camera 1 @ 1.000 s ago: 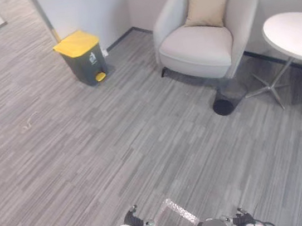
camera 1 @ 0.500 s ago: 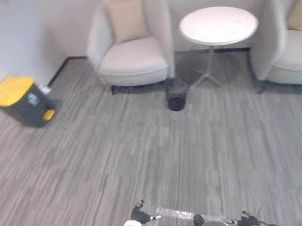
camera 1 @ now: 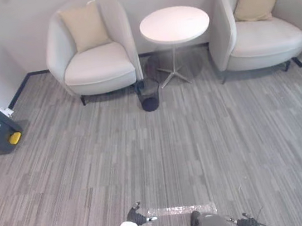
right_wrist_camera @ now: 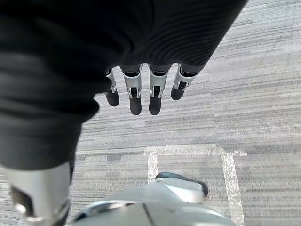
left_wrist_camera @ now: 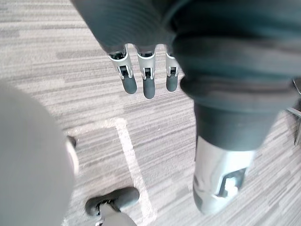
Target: Organize the slippers on the shoe rack
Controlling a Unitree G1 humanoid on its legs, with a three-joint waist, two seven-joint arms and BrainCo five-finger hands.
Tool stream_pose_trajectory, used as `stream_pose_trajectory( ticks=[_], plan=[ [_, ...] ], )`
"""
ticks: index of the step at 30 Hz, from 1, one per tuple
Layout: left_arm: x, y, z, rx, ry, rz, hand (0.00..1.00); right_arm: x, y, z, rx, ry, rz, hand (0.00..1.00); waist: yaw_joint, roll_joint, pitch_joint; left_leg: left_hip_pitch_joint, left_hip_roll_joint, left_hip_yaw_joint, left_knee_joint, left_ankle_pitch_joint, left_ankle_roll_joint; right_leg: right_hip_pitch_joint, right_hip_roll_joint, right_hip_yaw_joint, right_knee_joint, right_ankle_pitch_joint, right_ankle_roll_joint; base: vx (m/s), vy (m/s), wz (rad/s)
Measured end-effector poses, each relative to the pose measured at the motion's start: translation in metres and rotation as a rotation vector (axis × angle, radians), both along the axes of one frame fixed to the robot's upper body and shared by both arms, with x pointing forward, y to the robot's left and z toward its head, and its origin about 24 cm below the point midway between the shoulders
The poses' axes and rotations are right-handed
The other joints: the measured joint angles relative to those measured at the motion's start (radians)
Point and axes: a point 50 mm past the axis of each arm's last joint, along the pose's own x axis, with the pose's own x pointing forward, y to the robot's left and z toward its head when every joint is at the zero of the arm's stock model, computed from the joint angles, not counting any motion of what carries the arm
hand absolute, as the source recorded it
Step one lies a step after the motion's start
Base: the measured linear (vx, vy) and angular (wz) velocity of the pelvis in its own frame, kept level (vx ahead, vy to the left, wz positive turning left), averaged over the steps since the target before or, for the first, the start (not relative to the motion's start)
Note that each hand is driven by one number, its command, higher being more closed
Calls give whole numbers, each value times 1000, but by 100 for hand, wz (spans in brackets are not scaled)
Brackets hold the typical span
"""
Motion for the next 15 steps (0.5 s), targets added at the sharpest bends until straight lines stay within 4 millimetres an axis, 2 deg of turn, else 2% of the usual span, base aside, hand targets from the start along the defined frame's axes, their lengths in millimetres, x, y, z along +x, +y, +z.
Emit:
stream_pose_trajectory(
  ticks=[4, 15],
  plan=[
    [0, 1, 0, 2, 2, 1, 0, -10, 2, -3, 16, 26, -42, 0, 4, -20, -6, -4, -10, 0, -16, 9, -1, 74, 14, 15, -194, 124, -1, -93, 9, -11],
    [-3, 5, -2, 6, 14, 20, 0, -25, 5, -6, 33, 48, -95, 0, 4, -21, -4, 54, -18, -3, -39, -8, -8, 130, 13, 28, -213, 145, 8, -46, 13, -3]
  ],
)
